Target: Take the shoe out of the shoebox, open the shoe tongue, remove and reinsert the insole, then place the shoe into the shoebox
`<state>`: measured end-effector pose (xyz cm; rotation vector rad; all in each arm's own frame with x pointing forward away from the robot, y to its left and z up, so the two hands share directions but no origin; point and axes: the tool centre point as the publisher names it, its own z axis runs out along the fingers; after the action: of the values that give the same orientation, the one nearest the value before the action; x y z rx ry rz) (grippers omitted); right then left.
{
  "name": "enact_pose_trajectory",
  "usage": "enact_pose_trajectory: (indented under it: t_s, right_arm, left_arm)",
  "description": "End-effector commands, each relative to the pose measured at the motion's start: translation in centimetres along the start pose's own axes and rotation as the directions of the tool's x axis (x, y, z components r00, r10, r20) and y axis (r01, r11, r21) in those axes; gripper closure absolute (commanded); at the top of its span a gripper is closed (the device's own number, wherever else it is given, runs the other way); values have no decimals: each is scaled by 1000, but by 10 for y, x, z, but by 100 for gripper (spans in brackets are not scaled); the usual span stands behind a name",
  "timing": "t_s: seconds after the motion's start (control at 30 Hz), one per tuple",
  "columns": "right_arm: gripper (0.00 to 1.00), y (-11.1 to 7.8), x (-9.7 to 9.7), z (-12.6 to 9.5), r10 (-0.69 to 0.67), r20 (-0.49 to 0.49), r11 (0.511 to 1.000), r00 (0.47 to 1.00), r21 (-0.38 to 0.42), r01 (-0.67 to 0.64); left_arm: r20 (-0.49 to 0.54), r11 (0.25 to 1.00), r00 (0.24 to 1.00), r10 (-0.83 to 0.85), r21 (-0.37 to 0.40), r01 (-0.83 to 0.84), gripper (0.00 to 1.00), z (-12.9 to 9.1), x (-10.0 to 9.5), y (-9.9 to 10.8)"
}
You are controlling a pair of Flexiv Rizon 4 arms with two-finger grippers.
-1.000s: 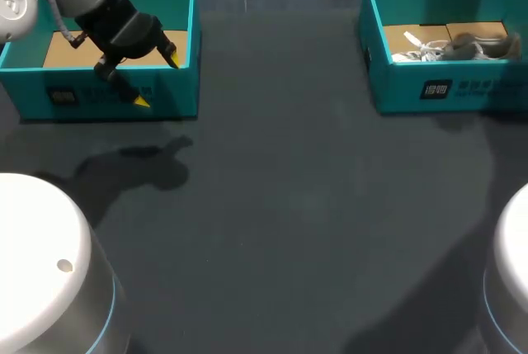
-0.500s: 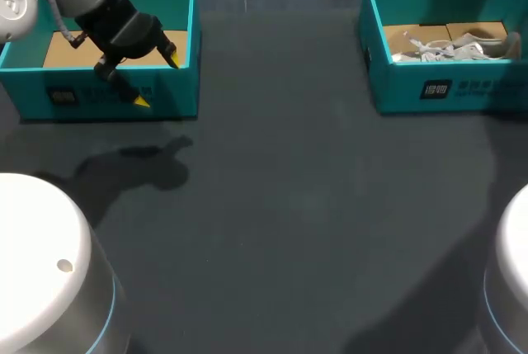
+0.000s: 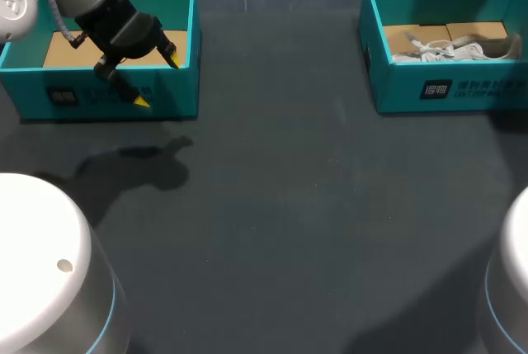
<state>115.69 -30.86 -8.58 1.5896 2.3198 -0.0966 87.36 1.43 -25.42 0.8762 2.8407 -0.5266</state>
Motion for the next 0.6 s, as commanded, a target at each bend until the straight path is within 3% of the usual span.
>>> enact_pose_trajectory:
  t_s: [0.03,0.13,0.3,0.6]
  right_arm:
    - [100,-16,13,21,170,-22,985,985,-36,-171]
    - [100,-24,21,33,250,-27,967,968,-36,-251]
    - [100,-33,31,44,356,59,935,933,-33,-354]
    - [100,-33,31,44,356,59,935,933,-33,-354]
  left_arm:
    - [0,1000,1000,0,-2,0,0,0,1,0]
    - [0,1000,1000,0,-2,0,0,0,1,0]
    - [0,1000,1000,0,-2,0,0,0,1,0]
    - [0,1000,1000,0,-2,0,0,0,1,0]
